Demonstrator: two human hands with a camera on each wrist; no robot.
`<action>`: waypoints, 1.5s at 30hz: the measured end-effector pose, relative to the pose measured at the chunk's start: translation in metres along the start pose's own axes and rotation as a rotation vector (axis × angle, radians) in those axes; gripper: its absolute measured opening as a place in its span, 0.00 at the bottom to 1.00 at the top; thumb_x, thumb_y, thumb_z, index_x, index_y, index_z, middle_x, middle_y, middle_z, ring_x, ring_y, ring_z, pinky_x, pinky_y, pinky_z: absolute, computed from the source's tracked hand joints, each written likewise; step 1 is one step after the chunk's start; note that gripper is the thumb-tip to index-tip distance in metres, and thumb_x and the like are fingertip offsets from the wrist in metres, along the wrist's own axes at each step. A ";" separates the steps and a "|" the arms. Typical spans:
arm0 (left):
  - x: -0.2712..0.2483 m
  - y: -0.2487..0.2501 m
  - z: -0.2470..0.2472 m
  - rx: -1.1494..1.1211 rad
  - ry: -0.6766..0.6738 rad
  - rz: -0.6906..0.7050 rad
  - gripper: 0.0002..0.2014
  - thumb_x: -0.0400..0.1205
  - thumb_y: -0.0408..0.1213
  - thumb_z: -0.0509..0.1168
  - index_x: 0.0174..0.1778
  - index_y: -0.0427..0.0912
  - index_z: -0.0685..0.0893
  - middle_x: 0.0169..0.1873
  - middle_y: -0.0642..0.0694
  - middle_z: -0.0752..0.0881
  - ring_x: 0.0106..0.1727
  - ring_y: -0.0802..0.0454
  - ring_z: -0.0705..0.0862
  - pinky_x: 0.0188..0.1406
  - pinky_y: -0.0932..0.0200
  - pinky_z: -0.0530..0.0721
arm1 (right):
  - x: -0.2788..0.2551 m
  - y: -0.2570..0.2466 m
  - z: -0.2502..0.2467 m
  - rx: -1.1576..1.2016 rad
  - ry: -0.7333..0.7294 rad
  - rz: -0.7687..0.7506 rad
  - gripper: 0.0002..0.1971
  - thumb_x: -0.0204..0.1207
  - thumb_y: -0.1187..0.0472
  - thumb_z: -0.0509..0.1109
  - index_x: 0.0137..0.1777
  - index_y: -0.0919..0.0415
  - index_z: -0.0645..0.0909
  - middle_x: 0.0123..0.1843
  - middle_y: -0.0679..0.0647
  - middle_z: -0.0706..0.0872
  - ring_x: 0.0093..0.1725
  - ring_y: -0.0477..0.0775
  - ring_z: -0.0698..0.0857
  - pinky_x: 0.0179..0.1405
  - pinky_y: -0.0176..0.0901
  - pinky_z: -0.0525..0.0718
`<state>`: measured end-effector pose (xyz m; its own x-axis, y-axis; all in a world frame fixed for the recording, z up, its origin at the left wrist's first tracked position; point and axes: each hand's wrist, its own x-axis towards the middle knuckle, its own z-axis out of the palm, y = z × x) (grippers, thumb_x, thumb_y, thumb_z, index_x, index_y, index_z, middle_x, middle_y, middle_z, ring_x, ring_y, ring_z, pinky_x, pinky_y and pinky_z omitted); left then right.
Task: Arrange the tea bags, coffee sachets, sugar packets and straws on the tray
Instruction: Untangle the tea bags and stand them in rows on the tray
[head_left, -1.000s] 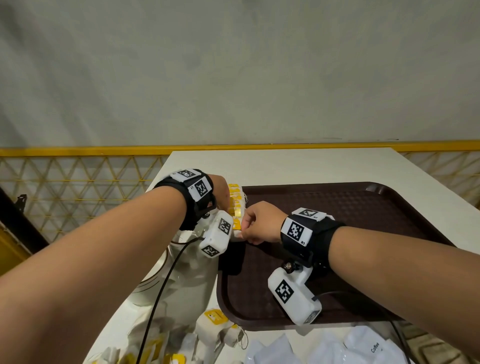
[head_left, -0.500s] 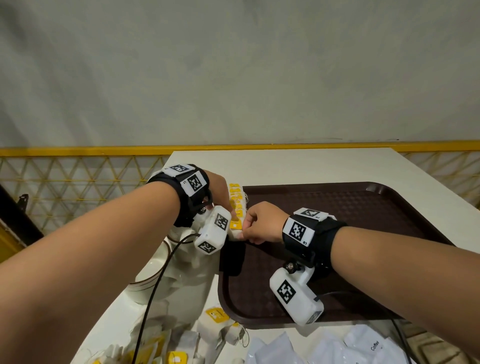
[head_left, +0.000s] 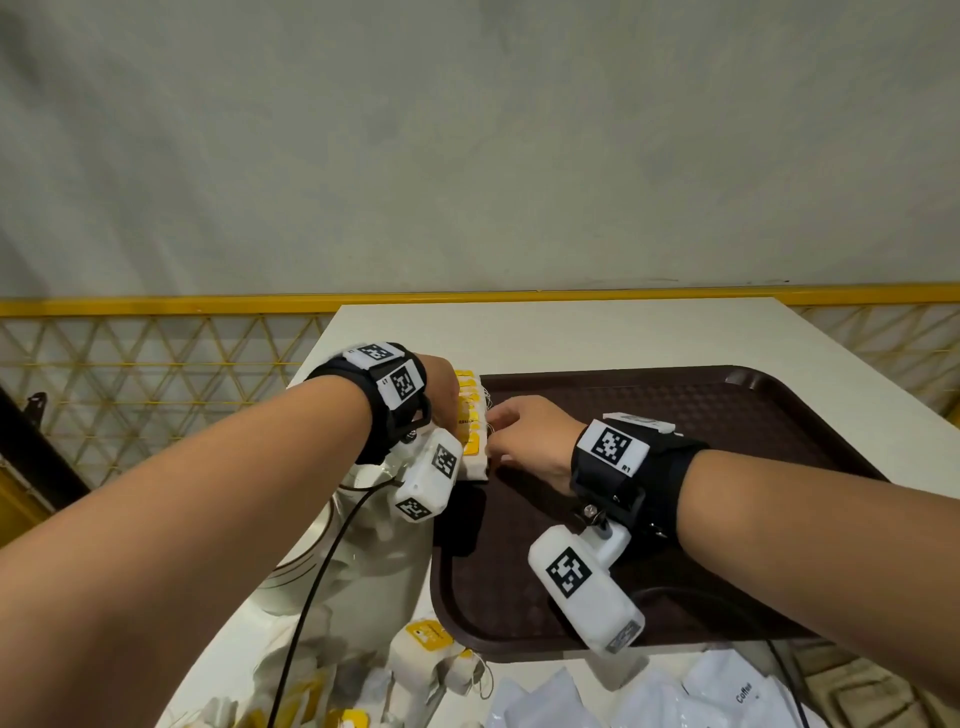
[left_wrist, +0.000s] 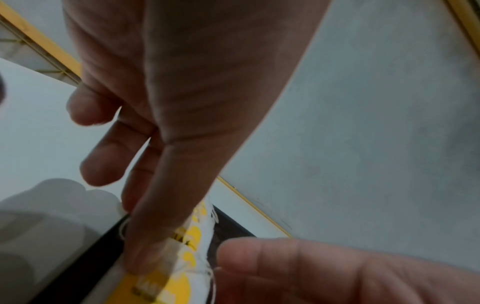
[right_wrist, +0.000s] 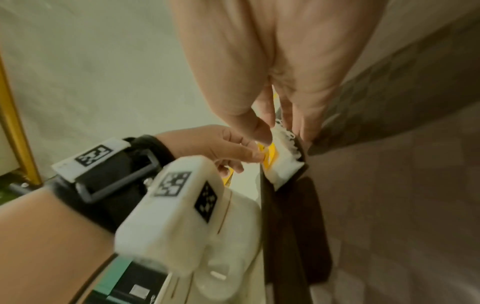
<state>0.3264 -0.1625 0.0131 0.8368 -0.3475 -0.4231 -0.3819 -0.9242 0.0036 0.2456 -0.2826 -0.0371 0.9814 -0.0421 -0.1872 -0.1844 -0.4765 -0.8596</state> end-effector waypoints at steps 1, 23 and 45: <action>-0.001 0.000 -0.001 0.004 -0.002 0.002 0.18 0.78 0.46 0.72 0.58 0.37 0.86 0.58 0.43 0.87 0.54 0.47 0.86 0.49 0.57 0.83 | -0.001 -0.001 0.004 -0.005 -0.025 0.003 0.22 0.67 0.71 0.71 0.64 0.70 0.81 0.54 0.59 0.85 0.45 0.57 0.82 0.53 0.52 0.83; -0.059 -0.025 -0.057 -0.683 0.022 0.148 0.07 0.67 0.42 0.78 0.39 0.48 0.92 0.41 0.46 0.88 0.46 0.48 0.83 0.55 0.45 0.86 | -0.019 -0.051 -0.018 -0.140 -0.073 0.045 0.24 0.75 0.67 0.69 0.72 0.67 0.72 0.55 0.59 0.79 0.53 0.56 0.80 0.53 0.52 0.85; -0.228 -0.057 0.119 0.028 -0.181 0.321 0.29 0.70 0.50 0.77 0.65 0.65 0.73 0.59 0.55 0.71 0.58 0.55 0.74 0.59 0.61 0.76 | -0.135 -0.045 0.084 -1.347 -0.578 -0.721 0.16 0.80 0.64 0.67 0.66 0.61 0.73 0.60 0.58 0.78 0.56 0.58 0.80 0.40 0.40 0.66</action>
<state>0.1106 -0.0118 0.0018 0.5907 -0.5826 -0.5583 -0.6261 -0.7674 0.1384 0.1174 -0.1822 -0.0132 0.6323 0.6843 -0.3634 0.7586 -0.6420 0.1112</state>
